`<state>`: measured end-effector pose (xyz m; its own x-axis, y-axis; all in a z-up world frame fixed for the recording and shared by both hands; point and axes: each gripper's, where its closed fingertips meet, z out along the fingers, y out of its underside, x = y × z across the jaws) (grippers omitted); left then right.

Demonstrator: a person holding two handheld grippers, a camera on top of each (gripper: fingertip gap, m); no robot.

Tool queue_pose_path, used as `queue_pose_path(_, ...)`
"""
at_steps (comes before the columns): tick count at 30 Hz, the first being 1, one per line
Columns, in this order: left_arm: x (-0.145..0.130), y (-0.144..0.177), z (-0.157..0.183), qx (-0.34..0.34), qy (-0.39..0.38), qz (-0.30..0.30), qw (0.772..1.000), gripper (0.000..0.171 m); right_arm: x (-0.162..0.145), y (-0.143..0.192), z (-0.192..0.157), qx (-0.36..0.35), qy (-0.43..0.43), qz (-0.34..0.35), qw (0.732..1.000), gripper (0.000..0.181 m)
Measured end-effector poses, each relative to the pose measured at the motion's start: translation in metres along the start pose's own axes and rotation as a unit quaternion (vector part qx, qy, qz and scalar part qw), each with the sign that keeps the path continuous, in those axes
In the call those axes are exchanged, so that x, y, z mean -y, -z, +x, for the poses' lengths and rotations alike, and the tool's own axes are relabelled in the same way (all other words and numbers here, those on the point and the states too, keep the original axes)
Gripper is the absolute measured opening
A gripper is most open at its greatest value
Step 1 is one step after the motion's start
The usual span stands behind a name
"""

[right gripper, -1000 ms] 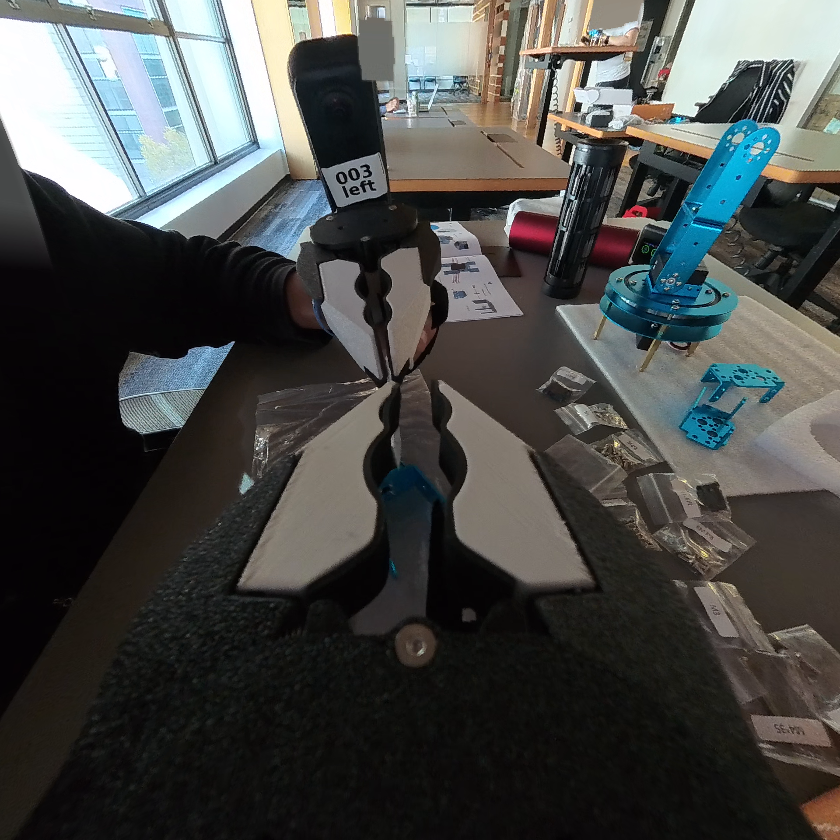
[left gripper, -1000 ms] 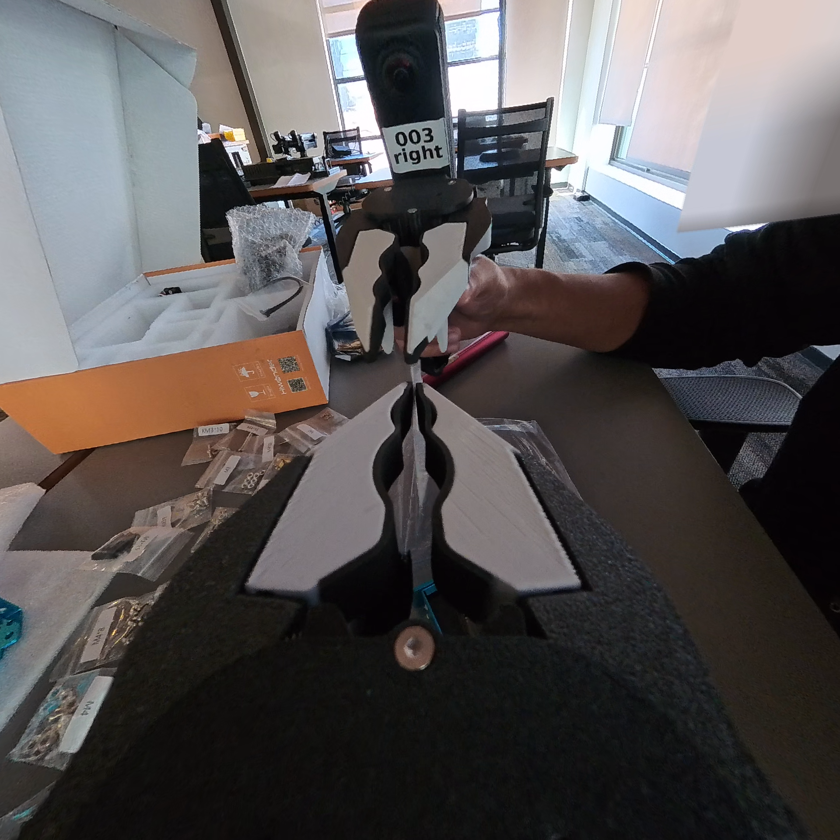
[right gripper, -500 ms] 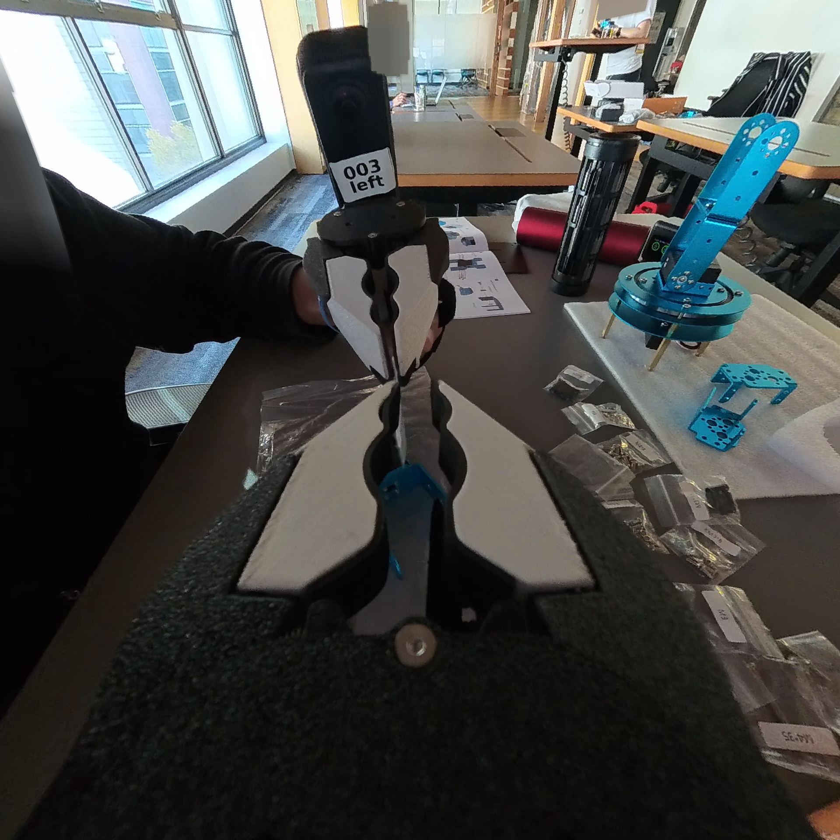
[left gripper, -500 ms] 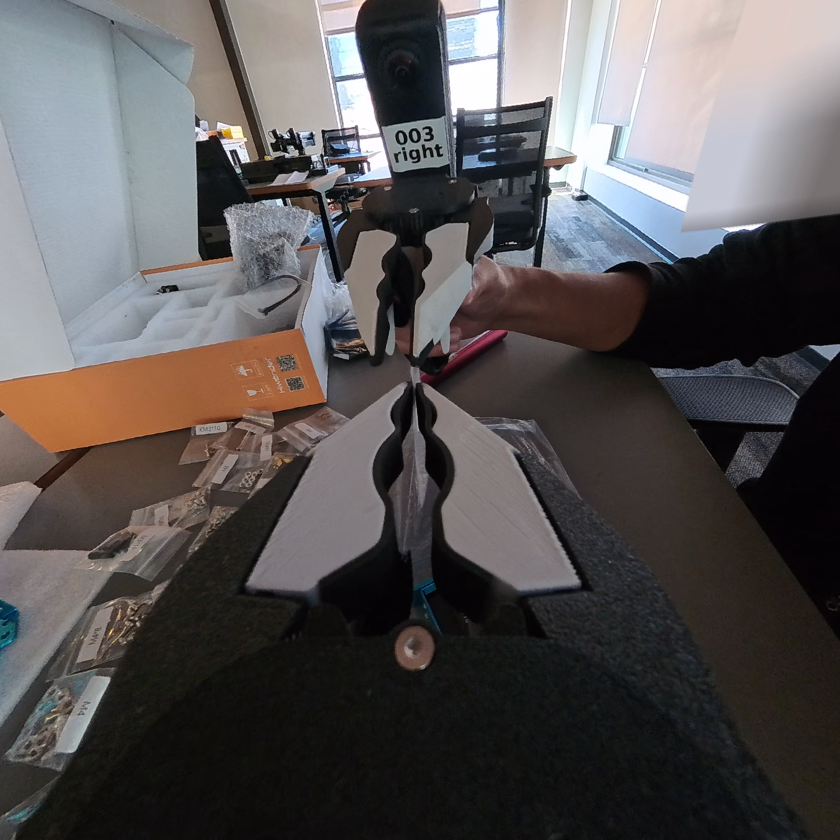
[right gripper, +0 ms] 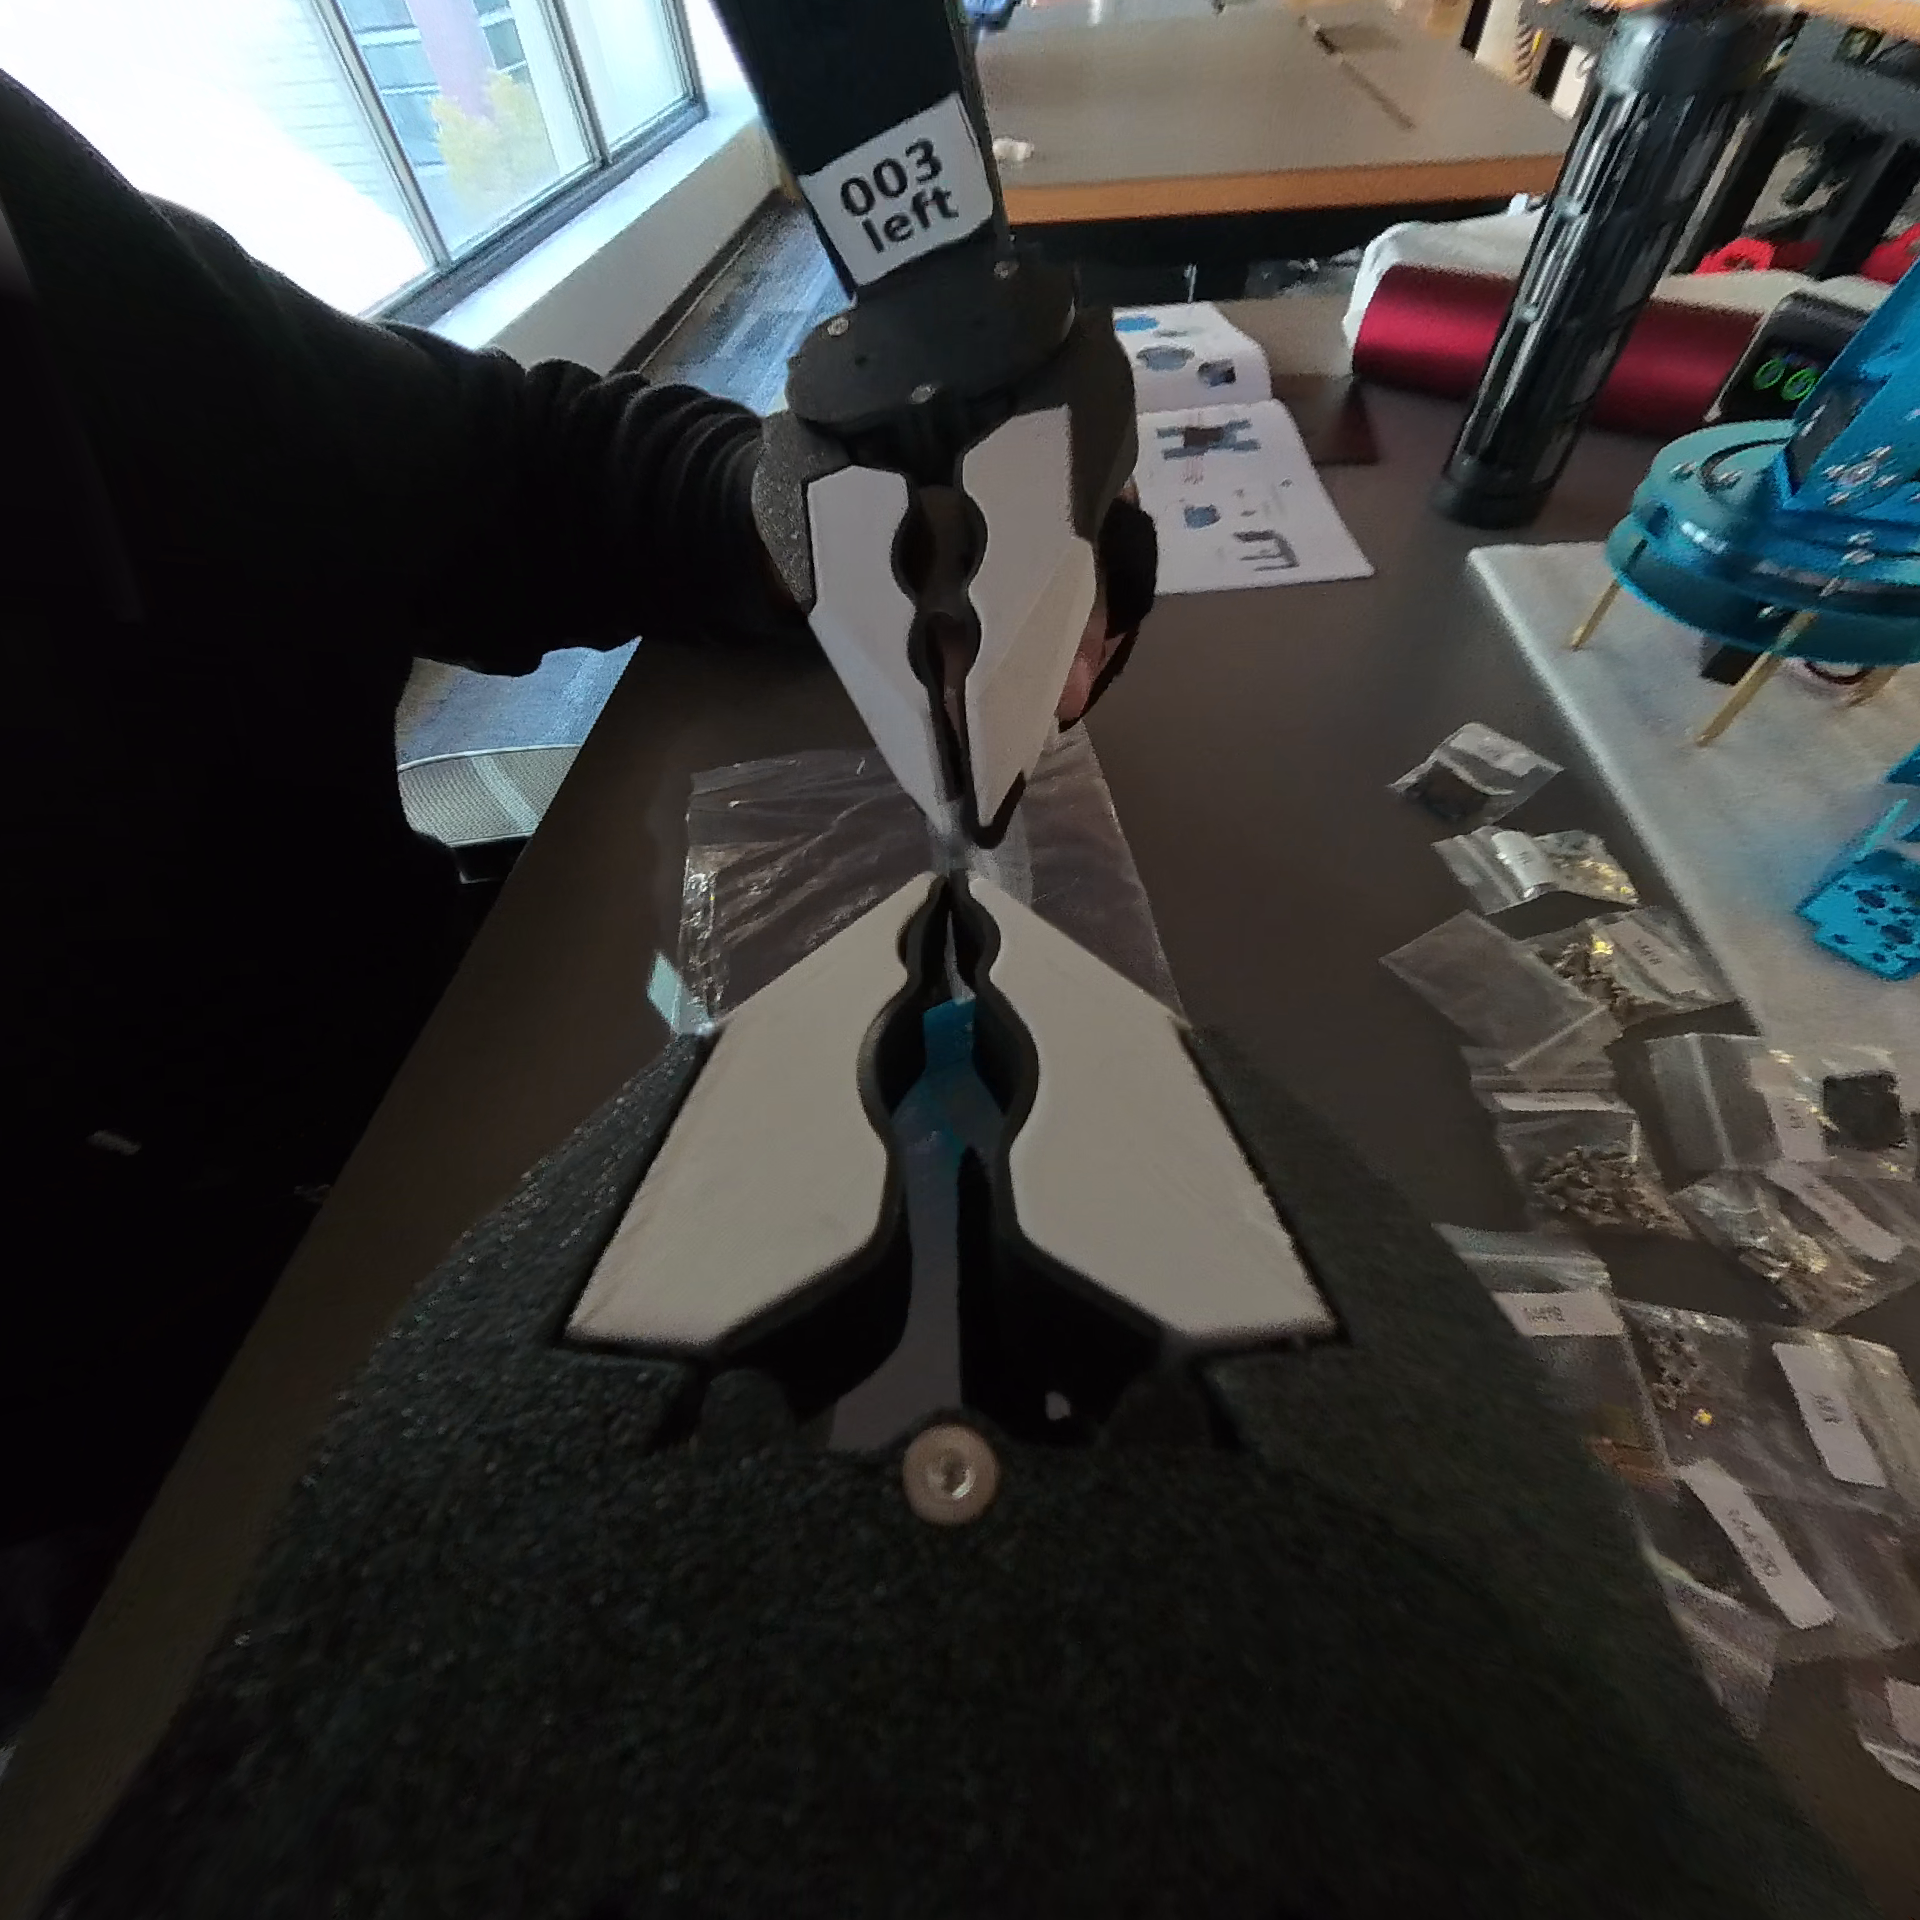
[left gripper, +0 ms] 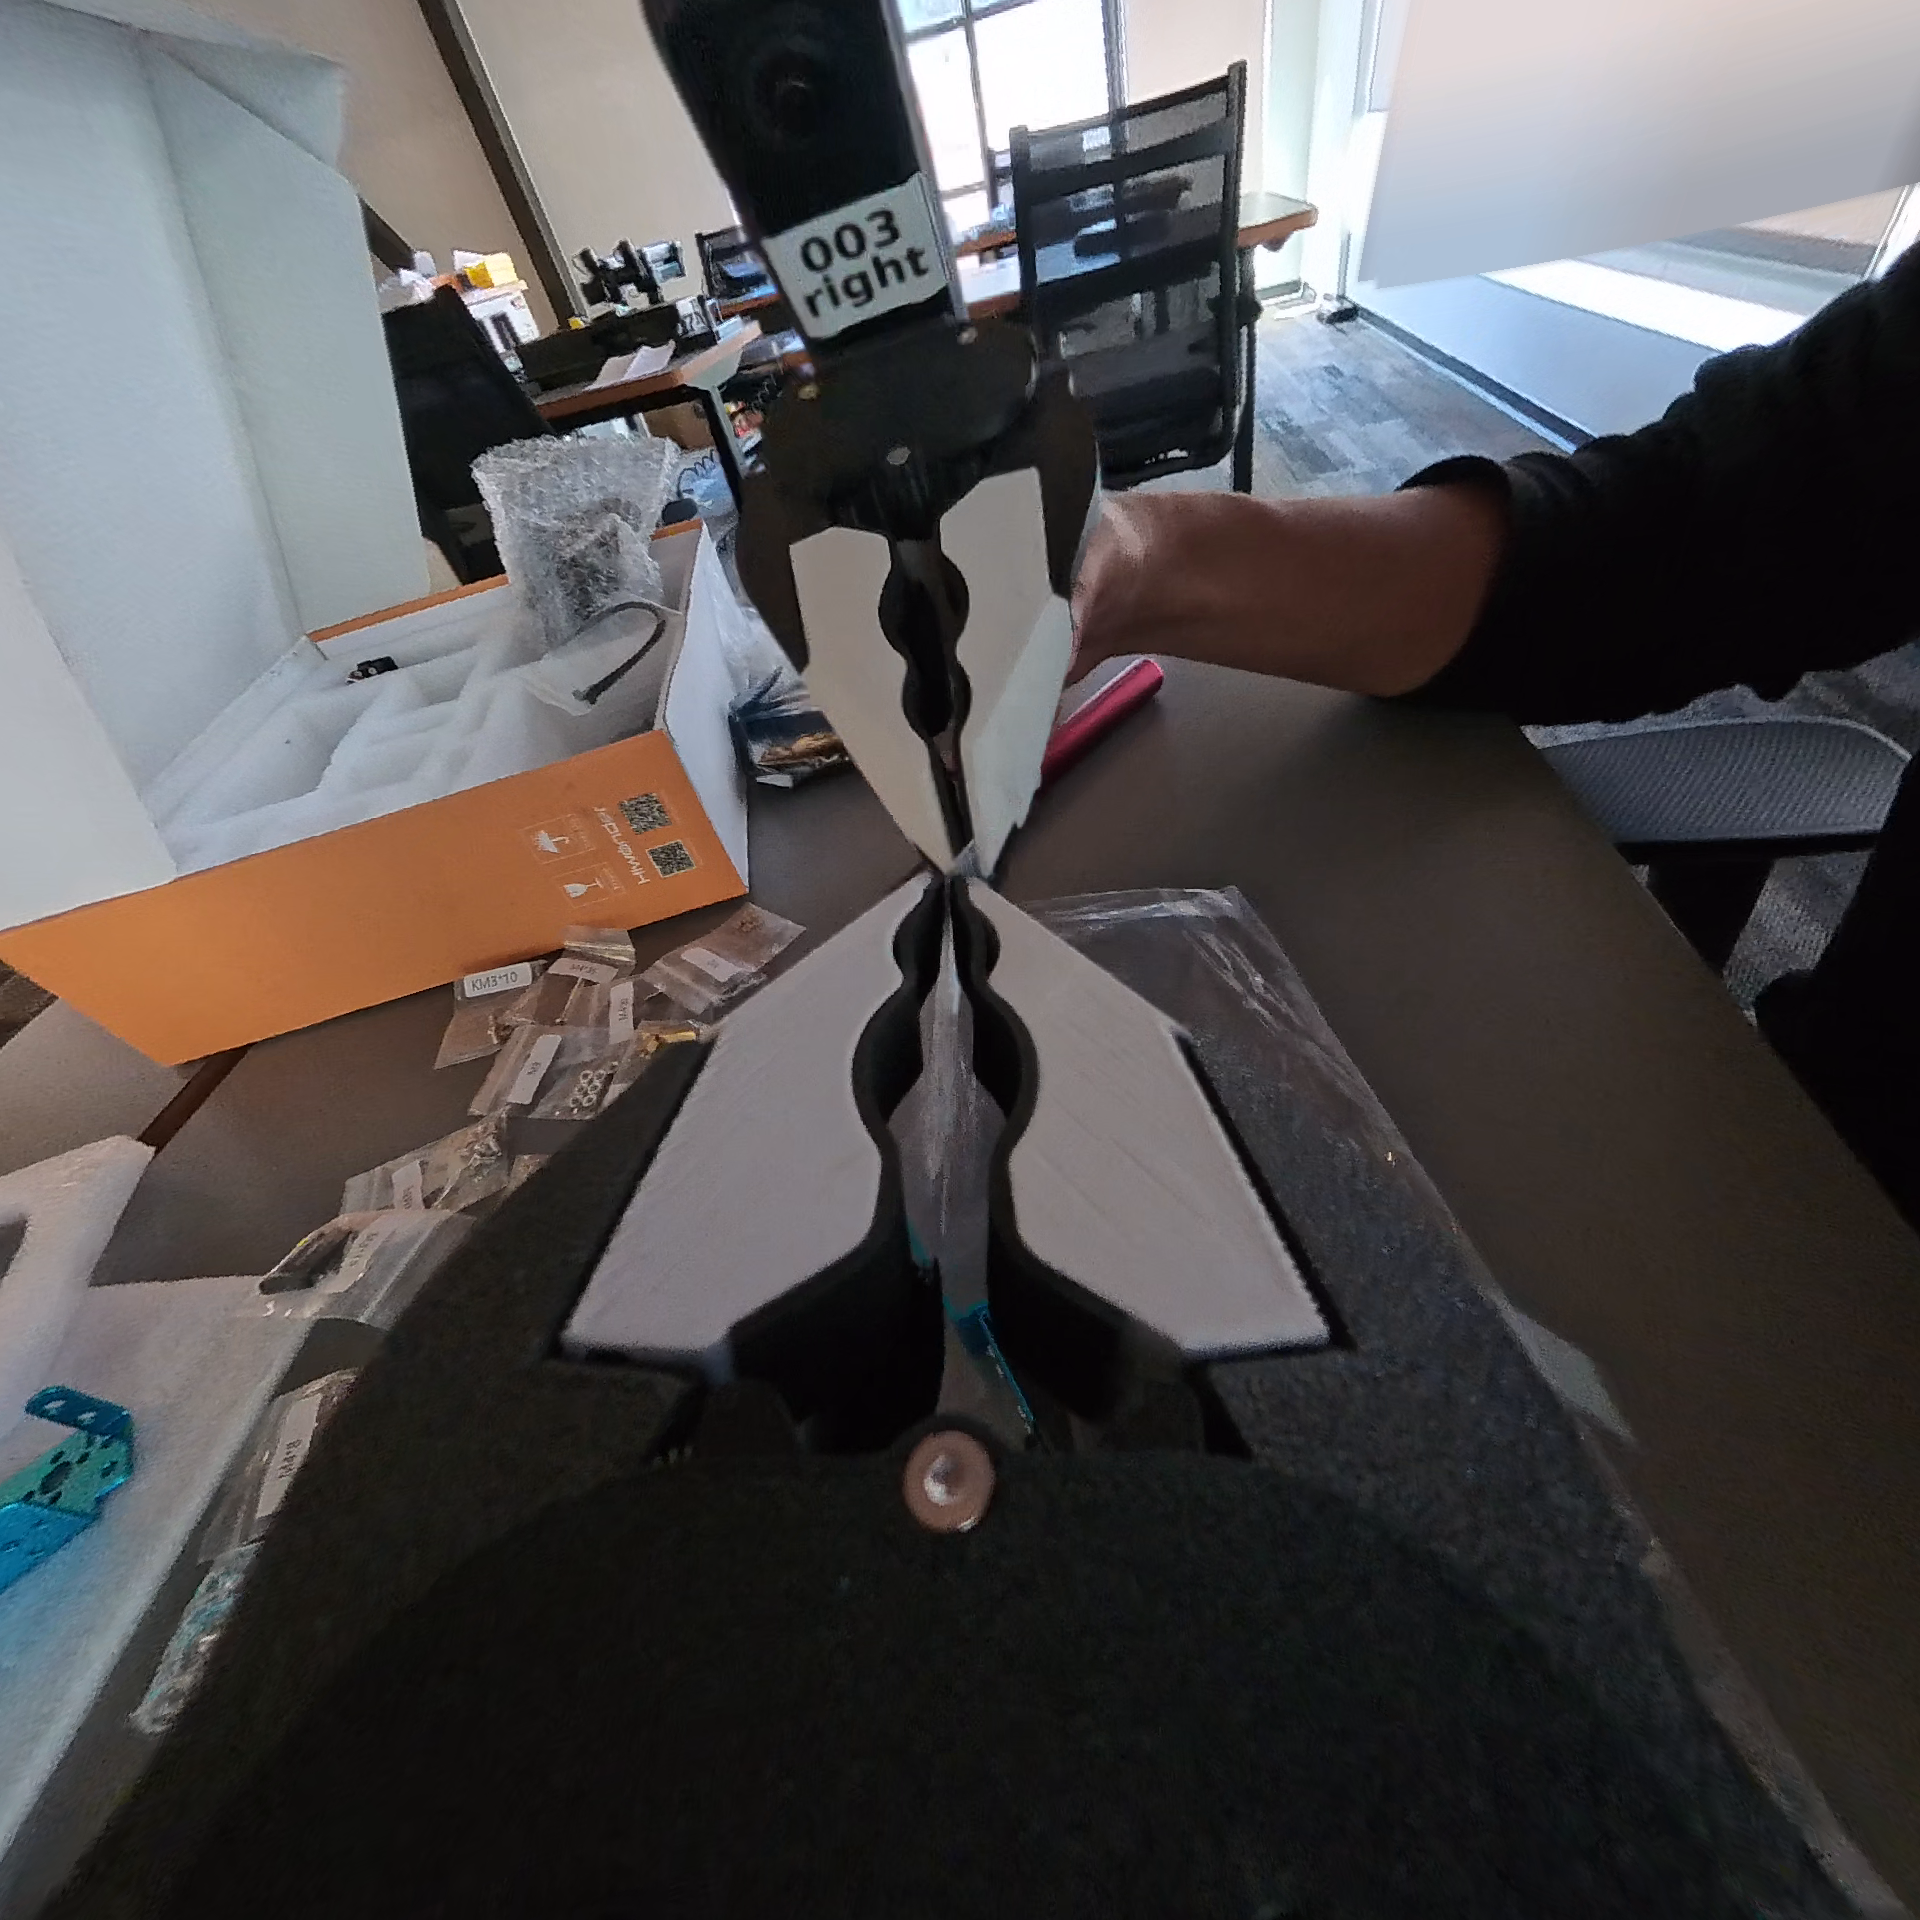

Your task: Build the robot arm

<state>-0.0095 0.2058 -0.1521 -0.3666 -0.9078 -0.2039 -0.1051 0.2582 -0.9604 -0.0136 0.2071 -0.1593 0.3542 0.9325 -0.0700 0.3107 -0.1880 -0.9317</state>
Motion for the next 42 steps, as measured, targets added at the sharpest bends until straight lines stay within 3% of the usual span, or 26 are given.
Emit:
queue_pose_path(7,-0.005,0.0,0.0,-0.003,0.004,-0.012,1.0,0.0,-0.003,-0.003,0.004,0.002,-0.026,-0.004,1.0,0.0)
queue_pose_path(14,-0.003,0.004,-0.029,0.046,0.105,-0.003,0.993,0.0,0.015,0.008,0.011,0.04,-0.124,0.069,0.989,0.0)
queue_pose_path(16,0.001,0.008,-0.033,0.048,0.12,0.011,0.992,0.0,0.013,0.011,0.023,0.009,-0.133,0.069,0.989,0.0)
queue_pose_path(21,0.008,0.01,-0.027,0.029,0.115,0.025,0.993,0.0,0.02,0.025,0.035,-0.043,-0.08,0.101,0.991,0.001)
queue_pose_path(27,0.009,0.008,-0.015,0.005,0.091,0.024,0.996,0.0,0.027,0.022,0.024,-0.045,-0.033,0.105,0.993,0.012)
queue_pose_path(42,0.004,0.004,-0.011,-0.005,0.091,0.016,0.996,0.0,0.019,0.008,0.019,-0.042,-0.019,0.071,0.996,0.013)
